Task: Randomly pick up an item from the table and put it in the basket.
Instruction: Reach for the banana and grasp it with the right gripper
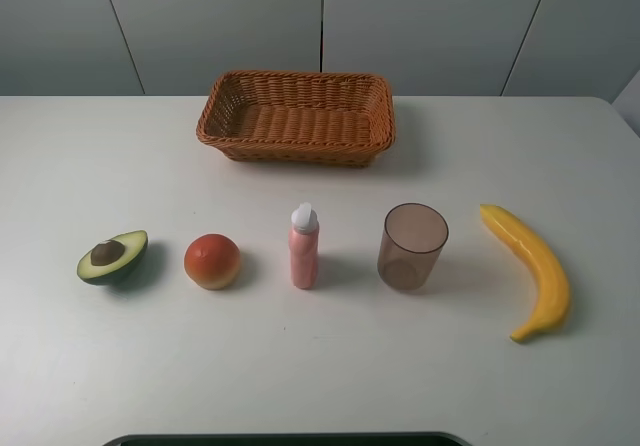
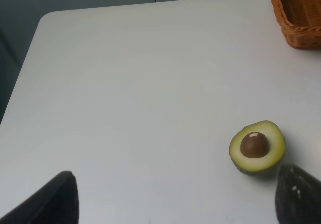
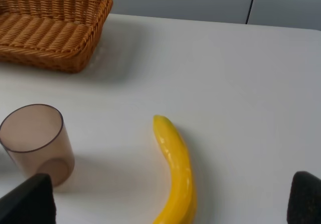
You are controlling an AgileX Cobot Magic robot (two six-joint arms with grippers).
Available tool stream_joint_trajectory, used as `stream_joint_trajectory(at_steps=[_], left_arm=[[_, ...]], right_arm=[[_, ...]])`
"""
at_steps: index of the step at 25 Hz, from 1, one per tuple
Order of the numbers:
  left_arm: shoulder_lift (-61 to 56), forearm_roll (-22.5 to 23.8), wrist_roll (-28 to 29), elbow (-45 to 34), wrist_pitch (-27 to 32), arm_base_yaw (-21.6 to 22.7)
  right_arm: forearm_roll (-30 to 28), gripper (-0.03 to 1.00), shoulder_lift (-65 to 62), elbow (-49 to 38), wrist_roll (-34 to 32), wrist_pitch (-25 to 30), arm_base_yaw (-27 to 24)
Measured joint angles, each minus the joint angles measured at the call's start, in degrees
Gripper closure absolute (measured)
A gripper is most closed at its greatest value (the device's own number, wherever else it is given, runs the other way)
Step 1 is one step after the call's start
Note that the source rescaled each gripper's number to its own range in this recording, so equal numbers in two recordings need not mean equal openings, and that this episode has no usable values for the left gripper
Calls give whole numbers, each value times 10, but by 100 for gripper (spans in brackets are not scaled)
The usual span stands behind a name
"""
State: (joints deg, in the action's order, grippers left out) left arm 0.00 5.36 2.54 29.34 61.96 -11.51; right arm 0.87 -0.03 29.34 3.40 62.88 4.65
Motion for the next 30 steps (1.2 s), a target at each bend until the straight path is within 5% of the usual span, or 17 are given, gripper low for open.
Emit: stream_joint_trajectory(at_steps=[30], left_arm=[[0,0,0,0,0,0]], right_arm=[[-9,-3,30,12,-18,8,0]])
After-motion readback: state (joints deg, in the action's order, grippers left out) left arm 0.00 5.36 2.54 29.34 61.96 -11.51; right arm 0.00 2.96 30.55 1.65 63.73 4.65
